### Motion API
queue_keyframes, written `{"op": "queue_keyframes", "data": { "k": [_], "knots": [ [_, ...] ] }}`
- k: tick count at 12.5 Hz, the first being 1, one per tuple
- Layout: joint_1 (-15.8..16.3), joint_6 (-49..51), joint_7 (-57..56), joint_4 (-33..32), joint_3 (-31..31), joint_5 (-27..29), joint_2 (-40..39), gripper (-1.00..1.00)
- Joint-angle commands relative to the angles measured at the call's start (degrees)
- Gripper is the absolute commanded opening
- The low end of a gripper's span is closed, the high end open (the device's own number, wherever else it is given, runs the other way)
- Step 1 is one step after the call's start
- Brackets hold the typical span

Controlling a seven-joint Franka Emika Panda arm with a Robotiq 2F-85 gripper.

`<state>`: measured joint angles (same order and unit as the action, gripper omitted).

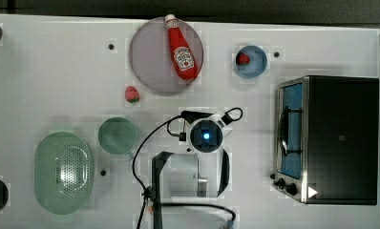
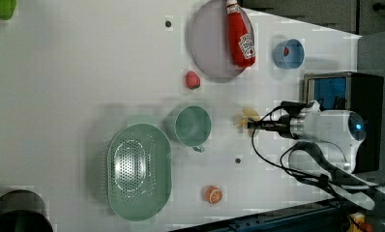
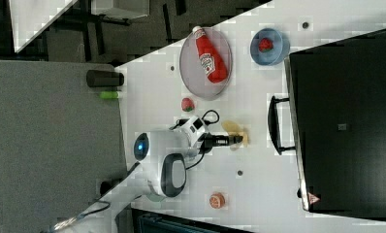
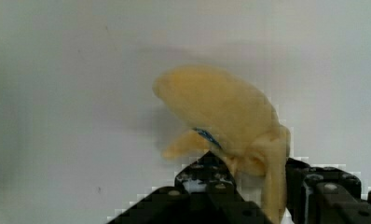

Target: Pick Banana and place it in mug.

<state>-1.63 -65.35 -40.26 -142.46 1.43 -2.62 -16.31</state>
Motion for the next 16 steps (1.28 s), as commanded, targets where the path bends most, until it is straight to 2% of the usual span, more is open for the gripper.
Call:
{"op": "queue_keyframes", "data": {
  "k": [1,5,9,13,16],
  "knots": [
    [-0.5,11.1,-0.9,2.1,0.9,1.2,11.9,-0.37],
    [-0.1,27.7,-0.6,5.3,0.0,1.2,23.7,-0.37],
    [1.5,39.7,8.1,8.9,-4.2,2.0,31.1,-0.37],
    [4.4,40.6,21.5,9.6,-11.6,12.3,31.2,-0.37],
    [4.8,38.7,35.8,9.7,-18.3,12.3,29.9,-0.37]
  ]
}}
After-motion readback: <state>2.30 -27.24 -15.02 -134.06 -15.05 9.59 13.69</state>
